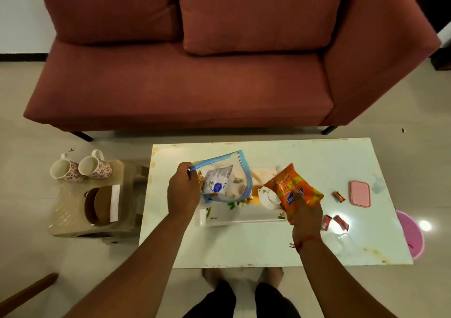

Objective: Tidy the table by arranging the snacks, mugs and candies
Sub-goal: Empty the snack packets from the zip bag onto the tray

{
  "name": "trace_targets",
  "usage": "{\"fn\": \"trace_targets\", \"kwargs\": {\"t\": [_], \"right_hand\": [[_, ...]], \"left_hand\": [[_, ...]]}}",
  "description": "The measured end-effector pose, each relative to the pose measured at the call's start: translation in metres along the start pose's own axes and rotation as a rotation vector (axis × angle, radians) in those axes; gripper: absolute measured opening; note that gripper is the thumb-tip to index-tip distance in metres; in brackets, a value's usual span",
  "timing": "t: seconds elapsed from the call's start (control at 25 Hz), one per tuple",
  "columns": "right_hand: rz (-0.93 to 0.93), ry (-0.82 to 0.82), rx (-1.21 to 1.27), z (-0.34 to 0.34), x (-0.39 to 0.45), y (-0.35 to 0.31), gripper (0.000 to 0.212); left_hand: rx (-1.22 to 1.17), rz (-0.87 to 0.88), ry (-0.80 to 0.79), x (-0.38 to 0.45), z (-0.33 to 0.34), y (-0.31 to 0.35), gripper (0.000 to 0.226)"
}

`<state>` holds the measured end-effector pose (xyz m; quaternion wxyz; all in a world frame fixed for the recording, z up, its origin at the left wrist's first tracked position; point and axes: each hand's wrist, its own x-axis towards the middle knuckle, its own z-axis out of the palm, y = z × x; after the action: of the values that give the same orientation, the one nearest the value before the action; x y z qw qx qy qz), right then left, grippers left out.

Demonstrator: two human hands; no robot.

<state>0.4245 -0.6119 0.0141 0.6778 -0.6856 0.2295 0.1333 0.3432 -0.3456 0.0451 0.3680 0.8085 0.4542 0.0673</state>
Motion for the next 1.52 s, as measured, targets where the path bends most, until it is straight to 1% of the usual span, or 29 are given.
{"fn": "trace_targets", "kwargs": {"t": [0.04, 0.08, 0.16, 0.28, 0.32, 0.44, 0.48, 0.52, 0.56, 0.6, 0.64, 0.68, 0.72, 0.76, 0.8, 0.84, 0.88, 0.92, 0.96, 1.0, 1.04, 1.08, 1.12, 1.2, 1.28, 1.32, 1.36, 1.44, 1.52], "right_hand": [[0.103, 0.069, 0.009, 0.000, 0.012, 0.018, 0.015], [0.209, 0.090, -0.011, 0.001, 0.025, 0.037, 0.018], [0.364, 0.034, -0.120, 0.010, 0.051, 0.067, 0.026], [0.485, -0.109, -0.197, 0.030, 0.080, 0.093, 0.024], [0.522, -0.139, -0.207, 0.035, 0.087, 0.098, 0.028], [0.646, -0.135, -0.135, 0.035, 0.096, 0.099, 0.040], [0.638, -0.113, -0.095, 0.032, 0.091, 0.091, 0.040], [0.588, -0.071, -0.088, 0.028, 0.087, 0.081, 0.040], [0.484, -0.002, -0.144, 0.024, 0.081, 0.069, 0.038], [0.323, 0.075, -0.238, 0.020, 0.074, 0.056, 0.035], [0.111, 0.117, -0.292, 0.016, 0.063, 0.042, 0.030], [-0.121, 0.083, -0.309, 0.014, 0.049, 0.027, 0.025], [-0.338, -0.027, -0.323, 0.015, 0.033, 0.013, 0.020], [-0.509, -0.193, -0.360, 0.018, 0.019, 0.002, 0.018], [-0.623, -0.388, -0.456, 0.025, 0.007, -0.004, 0.018], [-0.697, -0.587, -0.638, 0.034, 0.000, -0.007, 0.021], [-0.753, -0.768, -0.876, 0.046, -0.003, -0.007, 0.027], [-0.776, -0.910, -1.152, 0.055, -0.003, -0.004, 0.037], [-0.769, -0.990, -1.457, 0.063, 0.000, 0.001, 0.047], [-0.763, -1.014, -1.732, 0.066, 0.003, 0.005, 0.056], [-0.786, -1.011, -1.937, 0.067, 0.006, 0.008, 0.060], [-0.810, -1.003, -2.067, 0.066, 0.010, 0.012, 0.061], [-0.824, -0.997, -2.129, 0.065, 0.015, 0.014, 0.061], [-0.831, -0.981, -2.118, 0.064, 0.024, 0.015, 0.051], [-0.834, -0.970, -1.930, 0.063, 0.031, 0.010, 0.039], [-0.819, -0.975, -1.835, 0.062, 0.030, 0.006, 0.039], [-0.865, -0.972, -1.789, 0.062, 0.025, 0.000, 0.038], [-1.040, -0.919, -1.721, 0.060, 0.010, -0.011, 0.043], [-1.059, -0.840, -1.485, 0.050, -0.005, -0.022, 0.042]], "left_hand": [[-0.010, -0.010, 0.020, -0.001, 0.004, -0.005, 0.027], [-0.025, -0.023, 0.045, -0.001, 0.008, -0.009, 0.026], [-0.041, -0.032, 0.077, -0.004, 0.018, -0.016, 0.023], [-0.040, -0.011, 0.085, -0.011, 0.031, -0.027, 0.015], [-0.038, 0.001, 0.088, -0.013, 0.034, -0.030, 0.011], [-0.030, 0.019, 0.064, -0.024, 0.039, -0.033, 0.009], [-0.026, 0.014, 0.054, -0.028, 0.039, -0.032, 0.010], [-0.022, 0.009, 0.044, -0.032, 0.039, -0.029, 0.010], [-0.017, 0.004, 0.033, -0.035, 0.040, -0.027, 0.011], [-0.012, 0.003, 0.022, -0.039, 0.041, -0.024, 0.011], [-0.004, 0.009, 0.013, -0.043, 0.041, -0.021, 0.012], [0.003, 0.019, 0.006, -0.048, 0.042, -0.017, 0.014], [0.008, 0.032, 0.001, -0.053, 0.044, -0.013, 0.017], [0.016, 0.043, -0.005, -0.057, 0.046, -0.008, 0.019], [0.025, 0.050, -0.011, -0.061, 0.047, -0.002, 0.021], [0.034, 0.061, -0.013, -0.065, 0.049, 0.004, 0.023], [0.044, 0.077, -0.014, -0.068, 0.050, 0.010, 0.023], [0.059, 0.100, -0.014, -0.071, 0.050, 0.017, 0.023], [0.079, 0.122, -0.015, -0.074, 0.050, 0.023, 0.024], [0.101, 0.141, -0.016, -0.077, 0.050, 0.028, 0.025], [0.118, 0.152, -0.013, -0.078, 0.050, 0.033, 0.027], [0.125, 0.155, -0.008, -0.080, 0.050, 0.035, 0.028], [0.125, 0.154, -0.002, -0.081, 0.050, 0.037, 0.028], [0.122, 0.153, 0.003, -0.083, 0.048, 0.039, 0.027], [0.112, 0.146, 0.008, -0.084, 0.046, 0.037, 0.027], [0.106, 0.136, 0.012, -0.083, 0.045, 0.035, 0.027], [0.103, 0.120, 0.017, -0.082, 0.043, 0.033, 0.029], [0.104, 0.085, 0.017, -0.078, 0.038, 0.027, 0.032], [0.100, 0.059, 0.007, -0.073, 0.033, 0.021, 0.038]]}}
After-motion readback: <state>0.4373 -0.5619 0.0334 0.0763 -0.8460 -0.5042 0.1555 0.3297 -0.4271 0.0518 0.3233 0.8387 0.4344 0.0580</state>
